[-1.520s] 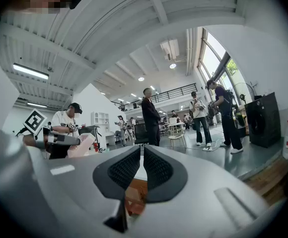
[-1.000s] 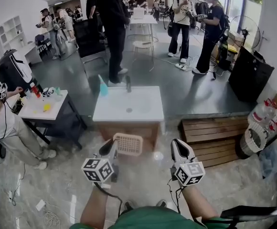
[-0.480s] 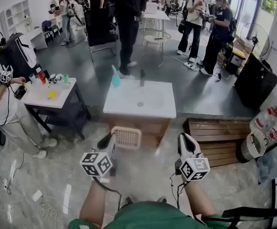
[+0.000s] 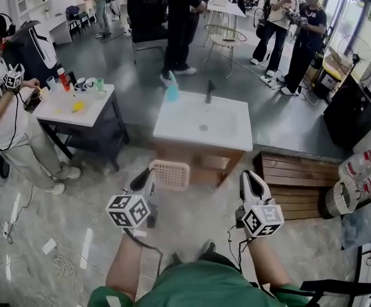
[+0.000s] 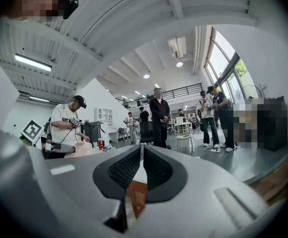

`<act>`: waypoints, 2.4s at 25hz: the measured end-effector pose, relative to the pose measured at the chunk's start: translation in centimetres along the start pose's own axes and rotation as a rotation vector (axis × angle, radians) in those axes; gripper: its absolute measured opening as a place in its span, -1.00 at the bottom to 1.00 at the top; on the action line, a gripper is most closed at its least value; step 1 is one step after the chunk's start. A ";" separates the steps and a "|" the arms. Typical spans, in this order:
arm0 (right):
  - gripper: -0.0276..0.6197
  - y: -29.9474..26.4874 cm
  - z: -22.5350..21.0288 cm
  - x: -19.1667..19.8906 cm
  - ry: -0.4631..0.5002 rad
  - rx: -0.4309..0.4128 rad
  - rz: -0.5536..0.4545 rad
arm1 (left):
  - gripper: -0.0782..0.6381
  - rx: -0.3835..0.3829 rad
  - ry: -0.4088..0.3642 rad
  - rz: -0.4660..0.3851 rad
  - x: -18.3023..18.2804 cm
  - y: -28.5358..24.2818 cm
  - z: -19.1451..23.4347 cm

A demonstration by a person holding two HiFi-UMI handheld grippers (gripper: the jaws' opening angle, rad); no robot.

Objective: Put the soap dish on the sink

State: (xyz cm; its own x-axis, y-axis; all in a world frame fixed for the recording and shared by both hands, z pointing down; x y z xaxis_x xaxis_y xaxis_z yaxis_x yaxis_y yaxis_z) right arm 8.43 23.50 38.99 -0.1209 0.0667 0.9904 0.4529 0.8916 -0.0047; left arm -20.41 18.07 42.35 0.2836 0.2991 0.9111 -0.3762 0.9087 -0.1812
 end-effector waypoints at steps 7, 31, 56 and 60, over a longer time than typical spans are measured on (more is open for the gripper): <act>-0.86 -4.7 -1.2 1.2 -0.025 -0.036 0.021 | -0.64 -0.034 0.019 0.009 -0.3 -2.7 2.4; -0.86 -19.7 -20.3 1.9 -0.154 -0.183 0.043 | -0.64 -0.201 -0.009 0.033 -1.9 -21.4 -2.0; -0.86 -28.4 -24.3 1.0 -0.170 -0.074 0.031 | -0.64 -0.074 0.013 0.080 -4.4 -33.4 1.9; -0.86 -32.0 -23.8 0.7 -0.144 -0.048 0.039 | -0.64 -0.045 0.029 0.089 -5.9 -36.6 5.1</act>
State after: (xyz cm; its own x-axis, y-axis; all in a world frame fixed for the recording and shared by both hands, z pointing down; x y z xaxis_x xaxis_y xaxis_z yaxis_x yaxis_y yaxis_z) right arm 14.84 -15.63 43.09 -0.2264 0.1678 0.9595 0.5010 0.8648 -0.0330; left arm -12.85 -18.45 45.55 0.2761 0.3871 0.8798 -0.3614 0.8900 -0.2782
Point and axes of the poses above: the fingertips, and each gripper's own axes: y backward along the fingers, z to its left, x out of its underside, the point moved 1 cm from there along y, backward along the fingers, and after that the axes turned 12 degrees about -x, right-handed, at the moved point
